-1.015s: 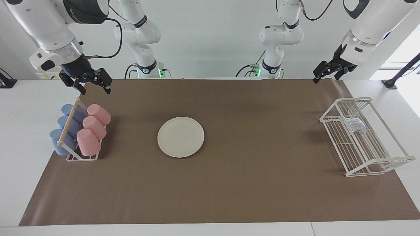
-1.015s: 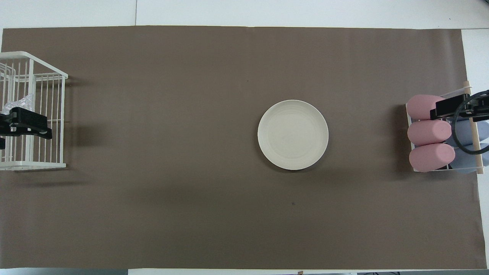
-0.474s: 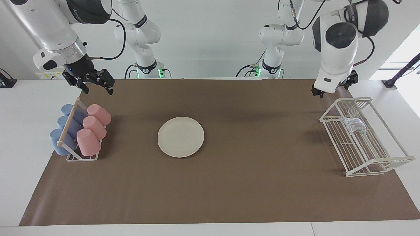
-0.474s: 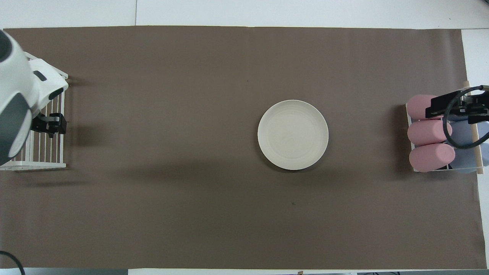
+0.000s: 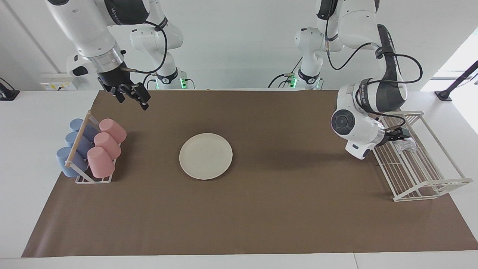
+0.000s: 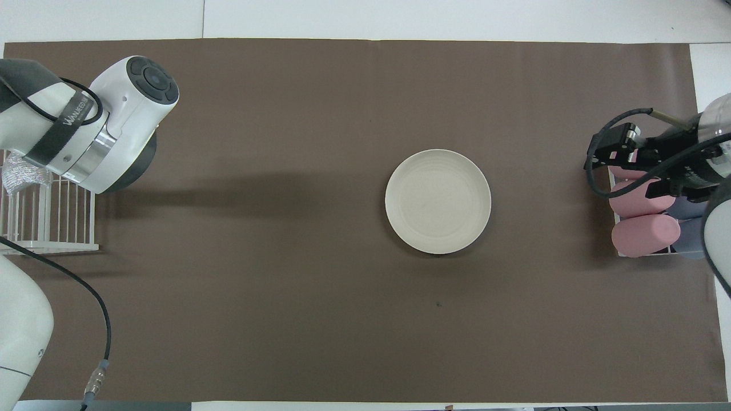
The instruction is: Wipe plate with sponge
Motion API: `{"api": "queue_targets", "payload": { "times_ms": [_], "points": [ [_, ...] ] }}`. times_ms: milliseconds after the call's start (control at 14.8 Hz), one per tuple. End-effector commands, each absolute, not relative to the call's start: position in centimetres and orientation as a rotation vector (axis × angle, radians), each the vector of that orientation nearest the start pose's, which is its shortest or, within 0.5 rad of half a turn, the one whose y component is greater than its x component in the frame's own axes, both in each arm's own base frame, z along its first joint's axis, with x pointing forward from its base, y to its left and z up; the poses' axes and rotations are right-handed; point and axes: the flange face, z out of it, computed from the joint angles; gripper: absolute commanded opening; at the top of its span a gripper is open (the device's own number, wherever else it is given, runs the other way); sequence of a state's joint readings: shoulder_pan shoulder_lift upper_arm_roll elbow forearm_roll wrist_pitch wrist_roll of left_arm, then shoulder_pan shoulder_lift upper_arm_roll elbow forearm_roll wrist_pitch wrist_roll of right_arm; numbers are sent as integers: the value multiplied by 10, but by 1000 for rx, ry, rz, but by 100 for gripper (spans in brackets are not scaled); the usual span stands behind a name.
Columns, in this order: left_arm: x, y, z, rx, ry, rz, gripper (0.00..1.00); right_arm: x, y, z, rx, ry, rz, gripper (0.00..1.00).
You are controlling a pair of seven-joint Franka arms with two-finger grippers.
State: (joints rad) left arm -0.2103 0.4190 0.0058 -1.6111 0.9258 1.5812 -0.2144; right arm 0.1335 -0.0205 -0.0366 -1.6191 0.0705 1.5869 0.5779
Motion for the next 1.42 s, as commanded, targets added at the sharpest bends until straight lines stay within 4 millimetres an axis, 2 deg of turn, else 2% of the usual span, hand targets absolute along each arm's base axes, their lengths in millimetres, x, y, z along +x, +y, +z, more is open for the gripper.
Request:
{"api": "queue_targets", "payload": {
  "times_ms": [0,203,338,406,541,676,879,1150,1218,1353],
  "points": [
    [652,-36,397,-2114,241,238,100,538,86,623,-2899,902,82,100],
    [653,-36,397,-2118,241,235,100,529,131,625,-2812,1099,111,100],
    [652,-36,396,-2118,241,234,84,520,163,627,-2758,1206,132,100],
    [652,-36,396,-2118,238,232,65,517,173,627,-2741,1246,135,100],
    [650,-34,393,-2115,235,237,0,510,189,629,-2723,1287,139,100],
    [648,-34,391,-2118,206,224,0,509,195,630,-2713,1296,130,100],
    [649,-33,392,-2118,198,221,0,501,214,632,-2675,1352,118,100],
    [650,-34,401,-2144,187,208,0,504,216,634,-2637,1386,93,100],
    [649,-34,413,-2175,167,199,0,504,216,634,-2633,1384,87,100],
    [645,-32,455,-2381,42,179,0,505,217,634,-2629,1381,81,100]
  ]
}}
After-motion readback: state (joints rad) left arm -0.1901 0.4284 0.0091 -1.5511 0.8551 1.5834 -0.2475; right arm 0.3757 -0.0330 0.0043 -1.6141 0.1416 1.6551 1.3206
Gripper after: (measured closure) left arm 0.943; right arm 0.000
